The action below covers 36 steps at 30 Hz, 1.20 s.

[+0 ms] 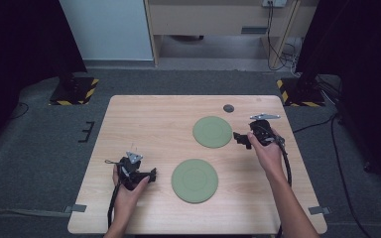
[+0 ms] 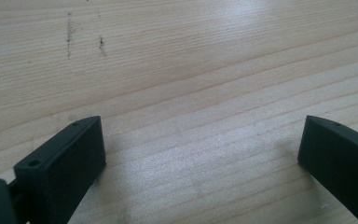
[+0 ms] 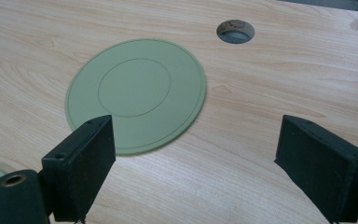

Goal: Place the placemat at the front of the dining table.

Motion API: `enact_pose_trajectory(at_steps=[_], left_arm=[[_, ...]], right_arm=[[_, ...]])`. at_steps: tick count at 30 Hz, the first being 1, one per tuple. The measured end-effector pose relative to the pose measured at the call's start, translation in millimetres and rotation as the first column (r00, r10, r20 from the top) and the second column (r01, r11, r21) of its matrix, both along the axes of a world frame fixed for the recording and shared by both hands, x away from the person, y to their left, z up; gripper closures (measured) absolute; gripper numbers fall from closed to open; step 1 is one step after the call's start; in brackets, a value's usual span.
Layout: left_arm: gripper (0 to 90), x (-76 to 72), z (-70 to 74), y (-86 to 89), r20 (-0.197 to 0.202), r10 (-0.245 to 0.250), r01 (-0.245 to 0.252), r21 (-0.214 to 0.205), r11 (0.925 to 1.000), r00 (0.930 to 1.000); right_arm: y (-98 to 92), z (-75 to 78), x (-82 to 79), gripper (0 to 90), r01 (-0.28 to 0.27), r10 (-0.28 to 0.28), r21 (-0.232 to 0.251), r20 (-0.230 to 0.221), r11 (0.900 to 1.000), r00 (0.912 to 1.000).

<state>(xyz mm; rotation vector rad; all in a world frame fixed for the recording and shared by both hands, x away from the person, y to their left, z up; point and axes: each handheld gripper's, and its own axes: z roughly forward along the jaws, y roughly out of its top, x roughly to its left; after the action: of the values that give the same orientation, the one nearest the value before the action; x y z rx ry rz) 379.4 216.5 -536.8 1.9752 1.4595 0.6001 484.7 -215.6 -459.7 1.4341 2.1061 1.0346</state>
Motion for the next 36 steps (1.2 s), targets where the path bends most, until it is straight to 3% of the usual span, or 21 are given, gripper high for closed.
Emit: enact_pose_trajectory(at_steps=[36], left_arm=[[0.0, 0.2, 0.1, -1.8, -0.002, 0.011, -0.011, -0.001, 0.9999, 0.9999]], right_arm=[[-27.7, -3.4, -40.3, 8.6, -0.008, 0.007, 0.030, 0.023, 0.9995, 0.9997]])
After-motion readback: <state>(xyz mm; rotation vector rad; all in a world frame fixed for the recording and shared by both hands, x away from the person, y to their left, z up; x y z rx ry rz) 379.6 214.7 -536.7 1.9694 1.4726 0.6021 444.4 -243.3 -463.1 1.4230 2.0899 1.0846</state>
